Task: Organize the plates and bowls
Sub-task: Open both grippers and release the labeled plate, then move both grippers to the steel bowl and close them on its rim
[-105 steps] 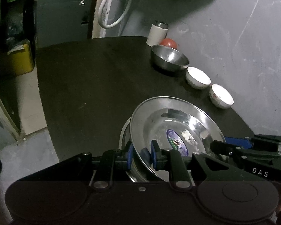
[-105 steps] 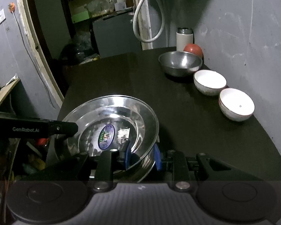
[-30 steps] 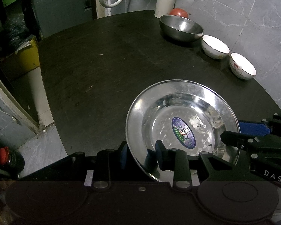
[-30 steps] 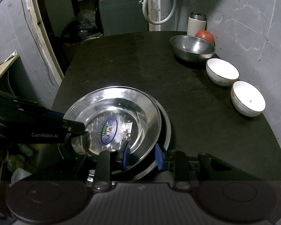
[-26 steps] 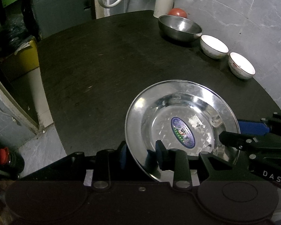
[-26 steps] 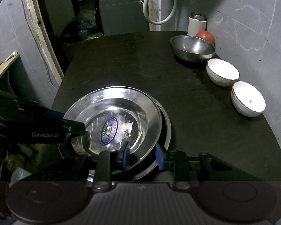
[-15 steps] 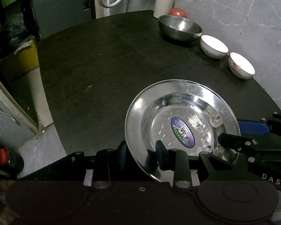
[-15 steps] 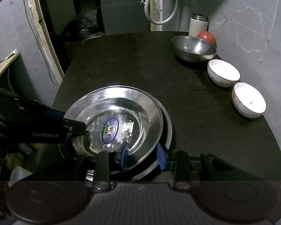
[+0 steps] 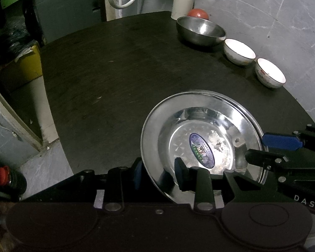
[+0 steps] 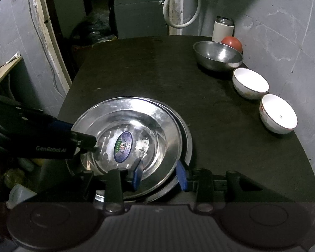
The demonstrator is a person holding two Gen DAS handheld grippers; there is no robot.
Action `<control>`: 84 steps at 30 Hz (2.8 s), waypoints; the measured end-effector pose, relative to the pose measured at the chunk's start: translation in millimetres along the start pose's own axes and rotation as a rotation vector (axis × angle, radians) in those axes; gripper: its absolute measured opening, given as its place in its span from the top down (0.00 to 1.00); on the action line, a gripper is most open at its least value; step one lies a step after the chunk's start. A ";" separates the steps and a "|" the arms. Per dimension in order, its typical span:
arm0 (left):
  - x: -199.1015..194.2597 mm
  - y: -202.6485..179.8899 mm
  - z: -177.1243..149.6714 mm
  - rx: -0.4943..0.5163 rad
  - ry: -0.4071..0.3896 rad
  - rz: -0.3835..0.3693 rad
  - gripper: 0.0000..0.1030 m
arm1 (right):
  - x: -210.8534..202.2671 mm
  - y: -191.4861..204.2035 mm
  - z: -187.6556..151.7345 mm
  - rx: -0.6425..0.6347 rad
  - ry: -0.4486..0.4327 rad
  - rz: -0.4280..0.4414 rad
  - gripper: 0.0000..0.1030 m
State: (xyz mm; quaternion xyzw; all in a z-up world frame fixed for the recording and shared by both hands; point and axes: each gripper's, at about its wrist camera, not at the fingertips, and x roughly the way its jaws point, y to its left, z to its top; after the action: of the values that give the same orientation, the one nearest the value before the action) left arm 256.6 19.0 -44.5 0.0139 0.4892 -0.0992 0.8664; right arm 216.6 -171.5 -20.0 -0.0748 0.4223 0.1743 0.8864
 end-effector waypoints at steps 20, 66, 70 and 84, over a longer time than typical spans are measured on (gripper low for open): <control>-13.7 32.3 24.4 -0.100 -0.100 0.041 0.01 | -8.4 -27.7 2.7 0.120 -0.070 -0.003 0.04; 176.5 -34.1 287.7 0.296 -0.102 -0.144 0.56 | 125.9 -158.7 101.2 1.073 -0.259 0.056 0.51; 181.7 -33.3 283.3 0.260 -0.048 -0.193 0.84 | 130.5 -159.3 109.3 1.053 -0.248 0.065 0.59; 141.4 -16.0 243.1 0.185 -0.103 -0.204 0.86 | 121.9 -150.7 102.6 0.990 -0.221 0.102 0.77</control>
State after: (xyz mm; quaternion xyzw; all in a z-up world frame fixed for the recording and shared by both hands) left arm 530.0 -48.5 -36.9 0.0390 0.4315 -0.2319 0.8709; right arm 417.8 -252.7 -51.8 0.3937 0.3612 0.0030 0.8453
